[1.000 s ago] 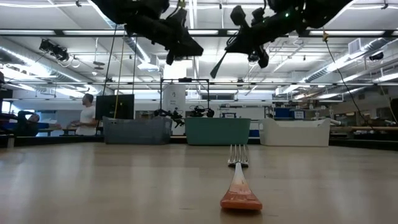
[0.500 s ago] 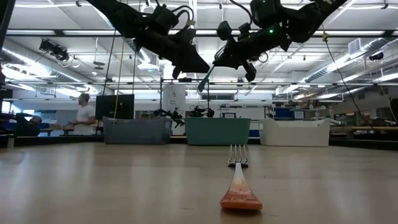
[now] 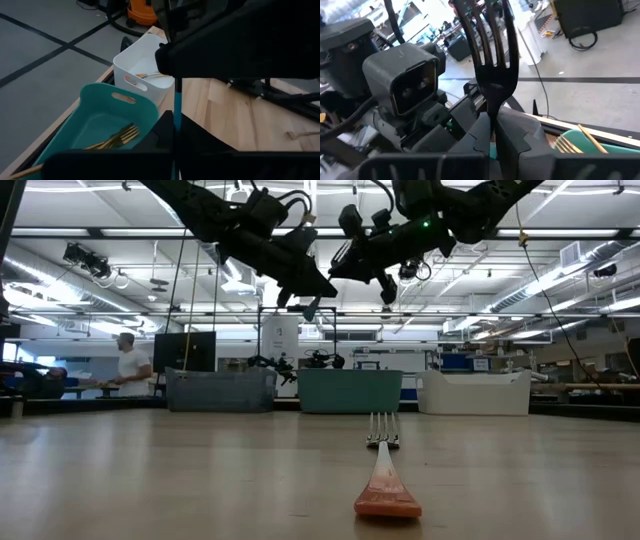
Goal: Sort silverware by color (type)
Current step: Put the blue fork into the black bin, then put the gold fork into the green bin
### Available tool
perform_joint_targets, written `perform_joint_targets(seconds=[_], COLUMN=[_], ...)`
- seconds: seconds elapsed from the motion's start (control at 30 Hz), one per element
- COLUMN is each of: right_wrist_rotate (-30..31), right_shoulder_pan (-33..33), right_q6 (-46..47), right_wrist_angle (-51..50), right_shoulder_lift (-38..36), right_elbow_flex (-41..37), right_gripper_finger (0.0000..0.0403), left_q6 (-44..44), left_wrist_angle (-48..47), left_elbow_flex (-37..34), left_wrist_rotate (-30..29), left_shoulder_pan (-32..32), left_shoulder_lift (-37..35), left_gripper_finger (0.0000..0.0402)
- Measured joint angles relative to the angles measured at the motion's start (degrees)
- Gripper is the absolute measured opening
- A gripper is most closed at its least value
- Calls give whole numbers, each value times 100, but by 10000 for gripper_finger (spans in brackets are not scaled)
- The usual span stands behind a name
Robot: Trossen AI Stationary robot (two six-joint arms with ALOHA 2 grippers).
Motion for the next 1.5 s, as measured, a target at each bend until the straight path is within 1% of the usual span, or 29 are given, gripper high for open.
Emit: perform_joint_targets(seconds=[0.07,0.13,0.3,0.43,0.5,0.57,0.67,0.83,0.93,1.03,1.13,1.3,1.4,1.5], right_wrist_rotate=[-151,-265,-495,-714,-845,-977,-1165,-1324,-1334,-1413,-1528,-1520,-1493,-1554], right_shoulder_pan=[-2,-1,4,-2,-4,-10,-29,-55,-64,-72,-72,-72,-72,-72], right_q6=[-40,-50,-52,-52,-52,-52,-52,-52,-52,-85,-283,-660,-843,-1012], right_wrist_angle=[-15,-26,-26,-32,-35,-35,-35,-36,-37,-37,-57,-48,-87,-702], right_shoulder_lift=[0,0,-2,-2,-2,-2,-2,-3,-4,-6,-86,-390,-704,-1227], right_elbow_flex=[0,0,2,2,2,2,2,2,2,2,0,0,0,0], right_gripper_finger=[28,42,80,97,99,99,98,98,98,98,98,98,98,98], left_q6=[210,611,1678,2776,3103,3260,3413,3793,3854,3856,3850,3829,3636,3168], left_wrist_angle=[-108,-414,-1955,-2801,-3104,-3162,-3255,-3241,-3227,-3244,-3325,-3548,-3621,-4002], left_elbow_flex=[0,0,-6,4,-21,-83,-296,-659,-772,-772,-769,-769,-747,-532], left_wrist_rotate=[-6,-117,-865,-1498,-1536,-1511,-1500,-1460,-1538,-1775,-1835,-1843,-1846,-1763], left_shoulder_pan=[8,77,536,1044,1341,1576,1836,1862,1869,1922,1973,1968,1879,1731], left_shoulder_lift=[-22,-131,-543,-803,-792,-735,-638,-507,-442,-373,-374,-378,-378,-378], left_gripper_finger=[9,6,5,5,5,5,6,7,8,19,39,72,80,81])
